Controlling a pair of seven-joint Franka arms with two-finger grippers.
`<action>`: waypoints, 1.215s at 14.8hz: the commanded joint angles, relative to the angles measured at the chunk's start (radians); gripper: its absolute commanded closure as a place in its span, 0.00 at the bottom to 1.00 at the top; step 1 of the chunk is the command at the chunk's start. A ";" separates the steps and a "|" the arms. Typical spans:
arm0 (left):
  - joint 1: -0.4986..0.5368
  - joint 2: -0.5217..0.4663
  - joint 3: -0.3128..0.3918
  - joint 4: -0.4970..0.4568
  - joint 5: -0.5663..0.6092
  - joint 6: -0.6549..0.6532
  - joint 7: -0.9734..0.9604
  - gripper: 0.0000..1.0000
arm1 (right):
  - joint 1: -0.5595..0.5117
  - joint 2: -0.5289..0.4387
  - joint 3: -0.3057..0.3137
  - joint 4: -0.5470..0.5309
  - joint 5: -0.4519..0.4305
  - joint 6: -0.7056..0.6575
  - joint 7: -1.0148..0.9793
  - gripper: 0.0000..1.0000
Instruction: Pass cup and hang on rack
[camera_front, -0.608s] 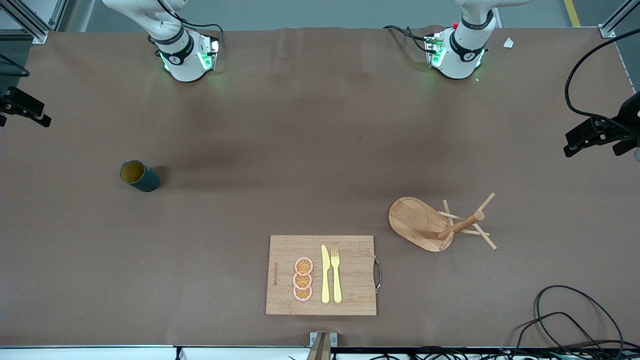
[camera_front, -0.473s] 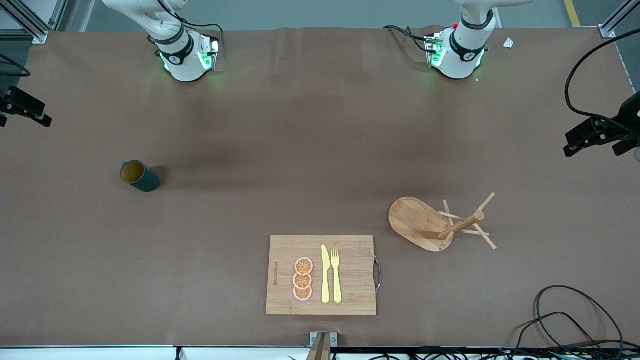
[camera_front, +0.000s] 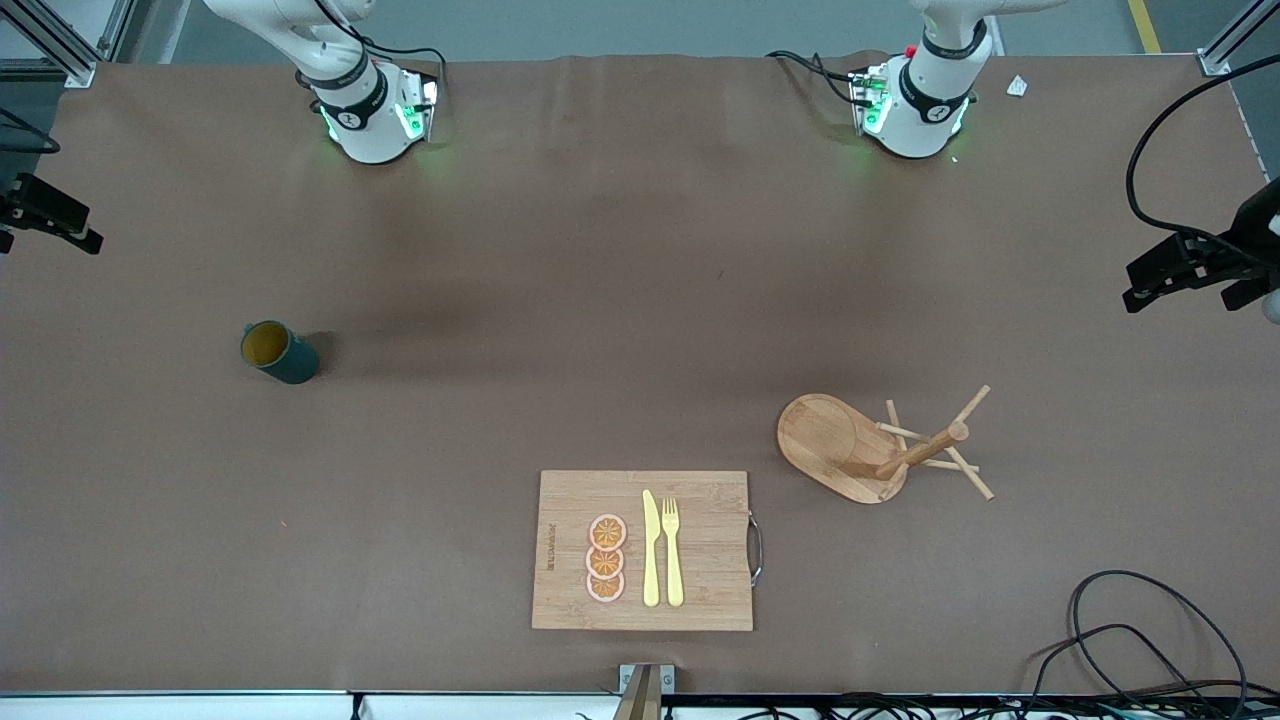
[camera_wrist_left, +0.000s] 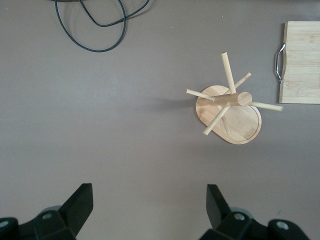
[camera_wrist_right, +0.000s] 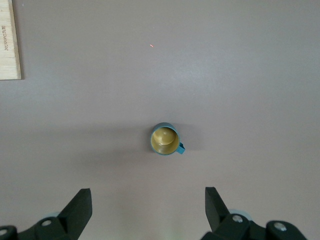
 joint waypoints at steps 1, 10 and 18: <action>0.003 -0.005 -0.003 0.012 0.001 -0.017 -0.002 0.00 | -0.001 0.006 -0.005 0.002 0.007 -0.011 -0.011 0.00; 0.006 -0.004 -0.001 0.012 0.009 -0.014 -0.001 0.00 | -0.002 0.003 -0.007 -0.257 0.006 0.170 -0.013 0.00; 0.005 -0.004 -0.001 0.012 0.008 -0.014 -0.002 0.00 | 0.001 -0.044 -0.007 -0.601 0.045 0.460 -0.010 0.00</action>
